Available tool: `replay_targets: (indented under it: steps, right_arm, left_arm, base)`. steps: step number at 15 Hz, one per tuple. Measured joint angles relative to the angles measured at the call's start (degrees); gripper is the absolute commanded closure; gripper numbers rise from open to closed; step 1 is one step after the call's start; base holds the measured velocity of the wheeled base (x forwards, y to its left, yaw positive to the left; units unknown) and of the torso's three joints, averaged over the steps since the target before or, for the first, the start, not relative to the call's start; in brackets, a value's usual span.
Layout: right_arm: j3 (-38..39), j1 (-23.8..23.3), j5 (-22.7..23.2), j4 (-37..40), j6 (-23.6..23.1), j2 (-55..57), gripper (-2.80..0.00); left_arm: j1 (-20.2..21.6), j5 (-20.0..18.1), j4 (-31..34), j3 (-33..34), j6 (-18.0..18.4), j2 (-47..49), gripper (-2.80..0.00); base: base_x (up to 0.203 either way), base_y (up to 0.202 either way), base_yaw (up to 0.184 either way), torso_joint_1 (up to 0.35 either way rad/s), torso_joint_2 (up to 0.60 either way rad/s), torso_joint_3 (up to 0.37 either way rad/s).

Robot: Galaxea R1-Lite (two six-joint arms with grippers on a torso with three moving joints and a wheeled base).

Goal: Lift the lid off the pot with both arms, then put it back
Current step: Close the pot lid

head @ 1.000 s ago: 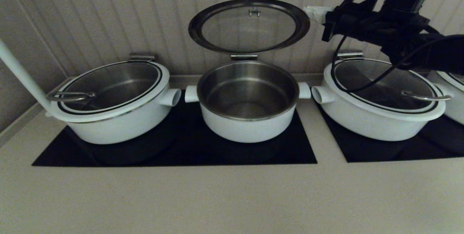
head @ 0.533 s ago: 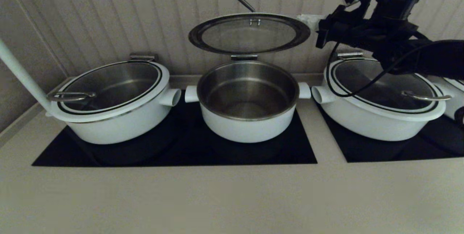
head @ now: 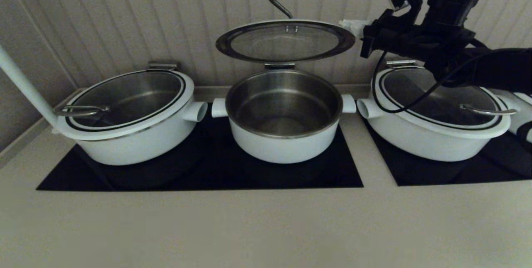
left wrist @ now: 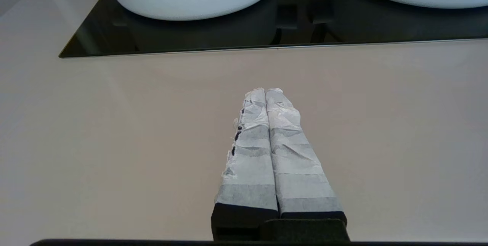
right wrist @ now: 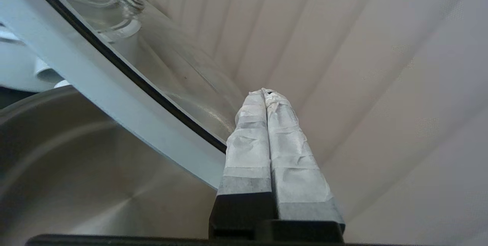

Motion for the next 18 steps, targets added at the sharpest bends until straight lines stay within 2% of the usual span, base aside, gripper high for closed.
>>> replay_targets:
  steps: [2, 8, 18]
  right_arm:
    - [0.15, 0.09, 1.68, 0.1, 0.01, 0.06, 0.0]
    - [0.44, 1.11, 1.87, 0.65, 0.1, -0.32, 0.0]
    - [7.48, 3.23, 1.73, 1.28, -0.06, -3.83, 0.0]
  left_arm:
    - [0.02, 0.01, 0.0, 0.0, 0.0, 0.0, 0.0]
    - [0.0, -0.01, -0.01, 0.0, 0.0, 0.0, 0.0]
    - [0.0, -0.01, 0.0, 0.0, -0.02, 0.0, 0.0]
  base:
    - [0.0, 0.0, 0.0, 0.0, 0.0, 0.0]
    - [0.0, 0.0, 0.0, 0.0, 0.0, 0.0]
    - [0.0, 0.0, 0.0, 0.0, 0.0, 0.0]
